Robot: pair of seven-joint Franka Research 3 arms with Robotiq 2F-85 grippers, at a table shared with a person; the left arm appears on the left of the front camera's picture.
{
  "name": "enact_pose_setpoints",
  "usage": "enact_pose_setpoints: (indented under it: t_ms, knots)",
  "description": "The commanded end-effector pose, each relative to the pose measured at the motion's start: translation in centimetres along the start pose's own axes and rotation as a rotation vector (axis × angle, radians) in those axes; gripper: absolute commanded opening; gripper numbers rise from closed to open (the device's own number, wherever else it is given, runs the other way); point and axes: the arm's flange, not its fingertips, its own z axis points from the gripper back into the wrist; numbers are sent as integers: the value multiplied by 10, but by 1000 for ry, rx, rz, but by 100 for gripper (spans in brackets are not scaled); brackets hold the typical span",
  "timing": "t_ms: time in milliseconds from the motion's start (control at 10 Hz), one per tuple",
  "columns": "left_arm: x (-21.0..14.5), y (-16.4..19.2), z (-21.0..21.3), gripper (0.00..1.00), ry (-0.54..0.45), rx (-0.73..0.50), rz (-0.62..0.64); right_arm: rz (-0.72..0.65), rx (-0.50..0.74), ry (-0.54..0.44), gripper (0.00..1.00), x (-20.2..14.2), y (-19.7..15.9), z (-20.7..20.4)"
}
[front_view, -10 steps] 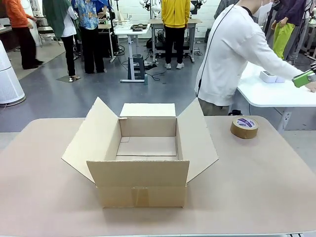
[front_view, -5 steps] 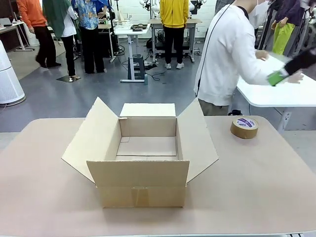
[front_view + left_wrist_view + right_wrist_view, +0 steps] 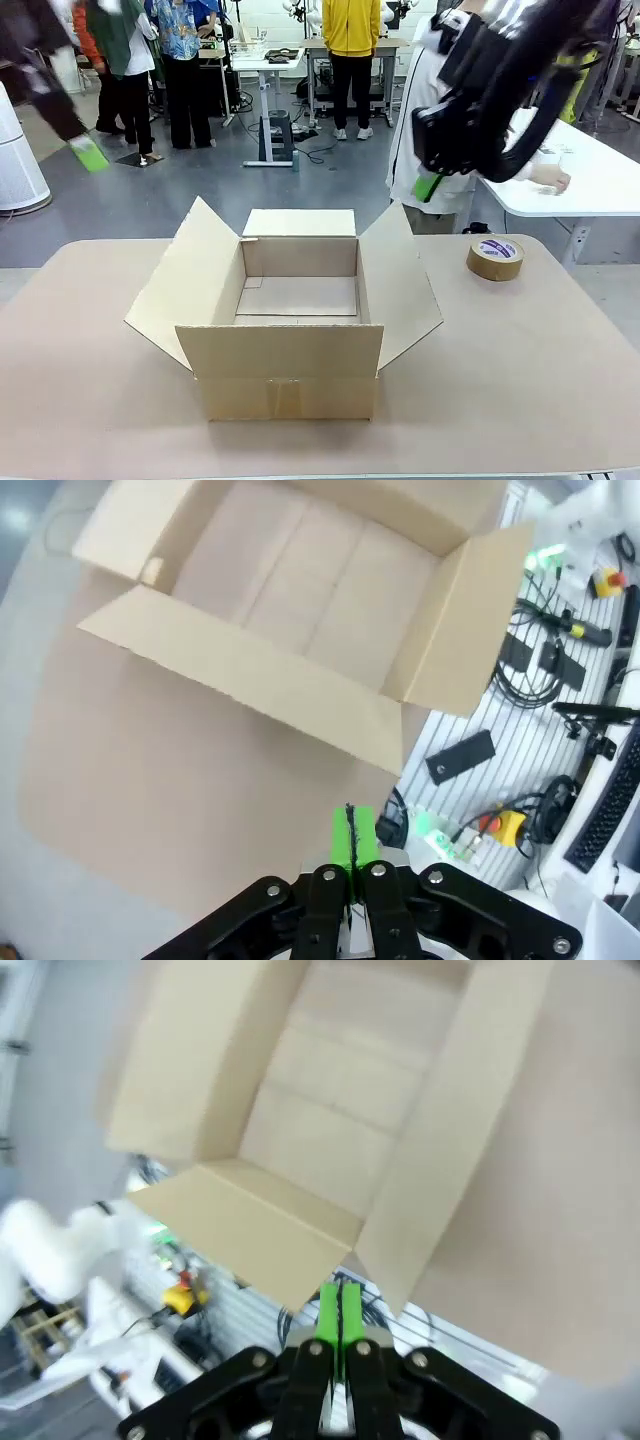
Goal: Wrap the clocks to prevent damage.
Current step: Open the side flaps of the Package Box.
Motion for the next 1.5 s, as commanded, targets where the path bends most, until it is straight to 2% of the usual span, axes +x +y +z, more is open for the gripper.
enact_pose_setpoints:
  t_ms: [0,100,300,400,500,800,900,1100,1400]
  knots:
    - [37,11,-17,0,135,-32,46,-91,-57,50,0,35,-3,-16]
    - [54,9,-38,0,201,4,77,-125,-114,48,0,48,-1,-35]
    - [66,6,-55,0,225,16,90,-128,-150,59,0,56,7,-58]
    - [53,0,-39,0,177,38,-13,-103,-98,57,0,46,-11,-49]
    - [65,7,-70,0,213,-2,81,-103,-98,57,0,46,-11,-49]
    - [65,6,-65,0,209,3,62,-112,-108,55,1,50,-9,-53]
    - [76,5,-82,0,203,67,203,-216,-218,34,1,51,0,-70]
    - [95,-12,-109,0,188,189,418,-270,-274,-6,1,48,18,-92]
    - [112,-31,-140,0,206,375,595,-320,-288,-45,1,43,22,-126]
